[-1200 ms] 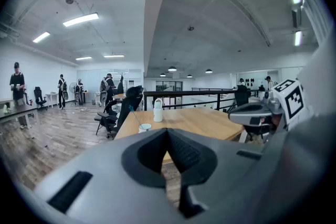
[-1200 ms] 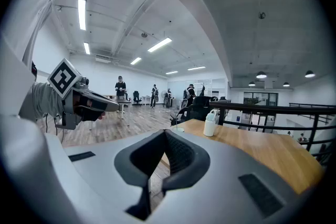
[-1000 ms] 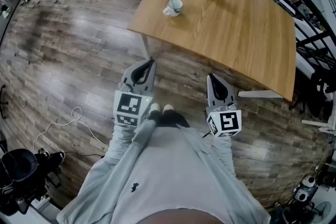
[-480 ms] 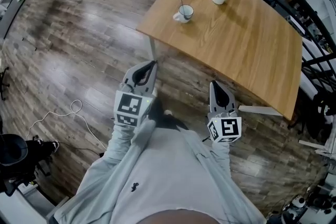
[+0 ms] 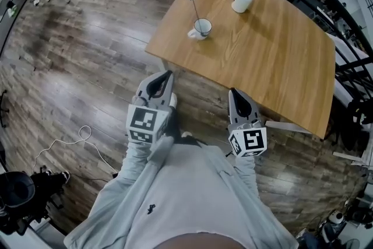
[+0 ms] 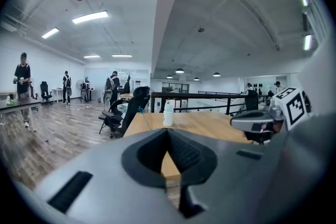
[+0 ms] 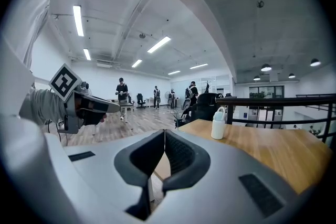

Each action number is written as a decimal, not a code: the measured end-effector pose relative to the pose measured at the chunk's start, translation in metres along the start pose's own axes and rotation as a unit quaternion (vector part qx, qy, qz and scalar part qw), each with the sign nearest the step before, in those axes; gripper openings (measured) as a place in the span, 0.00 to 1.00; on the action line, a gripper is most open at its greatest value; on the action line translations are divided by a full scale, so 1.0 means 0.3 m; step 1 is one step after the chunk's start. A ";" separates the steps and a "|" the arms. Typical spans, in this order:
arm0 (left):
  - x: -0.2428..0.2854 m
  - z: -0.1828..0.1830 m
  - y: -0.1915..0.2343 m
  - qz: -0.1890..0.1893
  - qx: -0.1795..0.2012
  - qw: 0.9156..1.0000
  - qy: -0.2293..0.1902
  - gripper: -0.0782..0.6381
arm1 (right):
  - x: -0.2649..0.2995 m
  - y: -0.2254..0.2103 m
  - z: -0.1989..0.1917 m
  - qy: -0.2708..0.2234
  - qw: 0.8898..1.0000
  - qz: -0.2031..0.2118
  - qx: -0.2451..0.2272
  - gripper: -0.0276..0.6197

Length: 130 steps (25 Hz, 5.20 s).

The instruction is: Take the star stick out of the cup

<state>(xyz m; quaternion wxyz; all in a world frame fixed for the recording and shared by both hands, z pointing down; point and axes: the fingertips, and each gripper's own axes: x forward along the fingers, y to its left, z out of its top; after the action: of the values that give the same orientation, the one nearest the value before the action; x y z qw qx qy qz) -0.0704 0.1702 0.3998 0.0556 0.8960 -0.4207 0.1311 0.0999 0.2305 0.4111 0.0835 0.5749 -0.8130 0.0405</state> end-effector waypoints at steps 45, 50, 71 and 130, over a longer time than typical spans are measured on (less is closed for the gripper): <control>0.859 0.303 0.524 -0.066 0.006 0.998 -0.005 0.14 | 0.865 -0.411 0.193 0.022 0.999 -0.027 0.025 0.07; 0.917 0.346 0.541 -0.034 0.001 0.999 -0.007 0.13 | 0.931 -0.459 0.208 0.019 1.000 0.005 0.013 0.07; 0.950 0.333 0.565 -0.042 0.004 0.999 0.002 0.14 | 1.003 -0.460 0.215 0.022 0.999 0.023 0.011 0.07; 0.855 0.099 0.632 -0.012 -0.064 0.997 0.041 0.14 | 1.267 -0.163 -0.196 0.210 0.959 0.181 -0.062 0.31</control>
<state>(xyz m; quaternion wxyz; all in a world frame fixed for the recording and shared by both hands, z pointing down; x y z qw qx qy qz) -0.0537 -0.1470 0.4415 0.1318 0.8895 -0.4146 0.1398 0.0277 -0.1290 0.5369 0.2788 0.3905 -0.8685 0.1245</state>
